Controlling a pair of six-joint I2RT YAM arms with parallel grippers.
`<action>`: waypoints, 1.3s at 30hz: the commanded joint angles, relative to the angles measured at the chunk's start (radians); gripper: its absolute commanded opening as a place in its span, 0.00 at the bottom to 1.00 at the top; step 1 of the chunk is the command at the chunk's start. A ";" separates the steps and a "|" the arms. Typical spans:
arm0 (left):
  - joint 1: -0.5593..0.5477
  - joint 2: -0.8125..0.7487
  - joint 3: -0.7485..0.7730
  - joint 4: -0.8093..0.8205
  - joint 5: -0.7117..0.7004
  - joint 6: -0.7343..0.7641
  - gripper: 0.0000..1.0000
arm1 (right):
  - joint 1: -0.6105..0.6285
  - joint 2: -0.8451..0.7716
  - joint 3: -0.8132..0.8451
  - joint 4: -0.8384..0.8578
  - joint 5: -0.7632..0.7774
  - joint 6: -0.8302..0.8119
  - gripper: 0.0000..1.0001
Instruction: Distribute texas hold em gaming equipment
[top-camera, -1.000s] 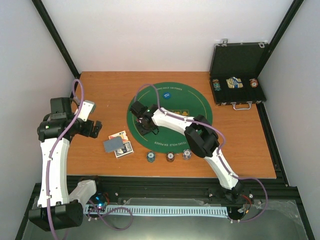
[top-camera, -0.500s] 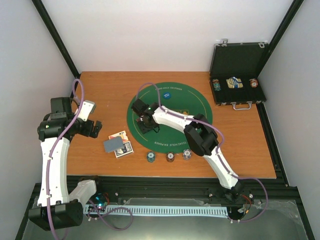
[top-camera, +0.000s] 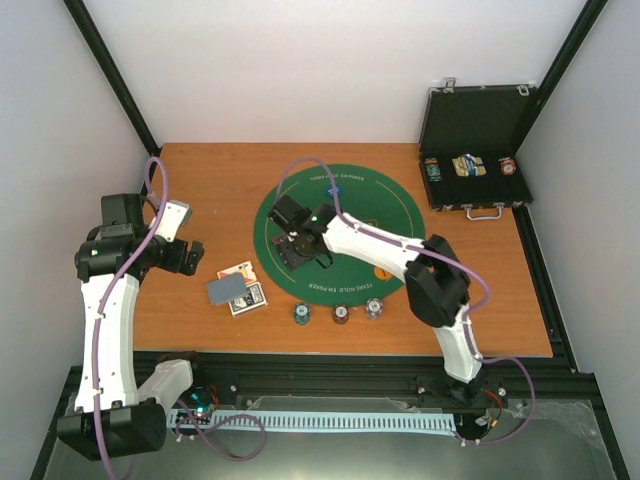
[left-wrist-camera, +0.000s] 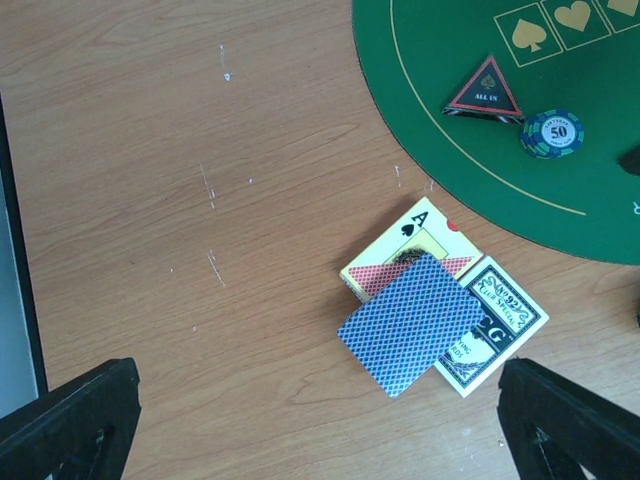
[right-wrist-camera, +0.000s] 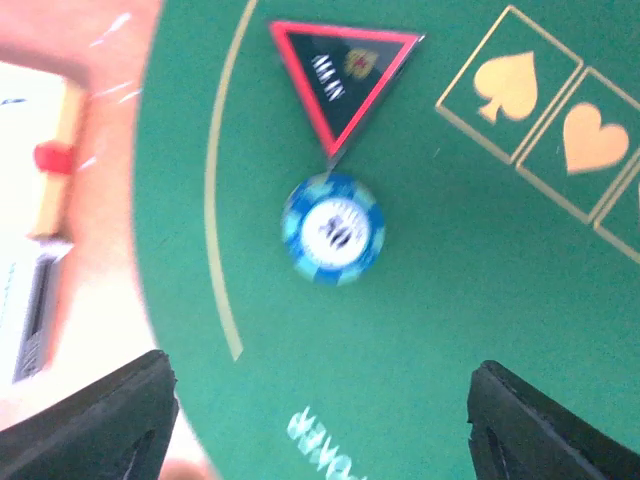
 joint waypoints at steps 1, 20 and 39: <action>0.008 -0.006 0.043 -0.007 0.010 0.020 1.00 | 0.102 -0.179 -0.165 0.019 0.016 0.038 0.81; 0.008 -0.006 0.047 -0.021 0.026 0.012 1.00 | 0.268 -0.236 -0.429 0.130 -0.042 0.129 0.78; 0.008 -0.020 0.059 -0.027 0.029 0.012 1.00 | 0.265 -0.181 -0.429 0.138 -0.009 0.119 0.55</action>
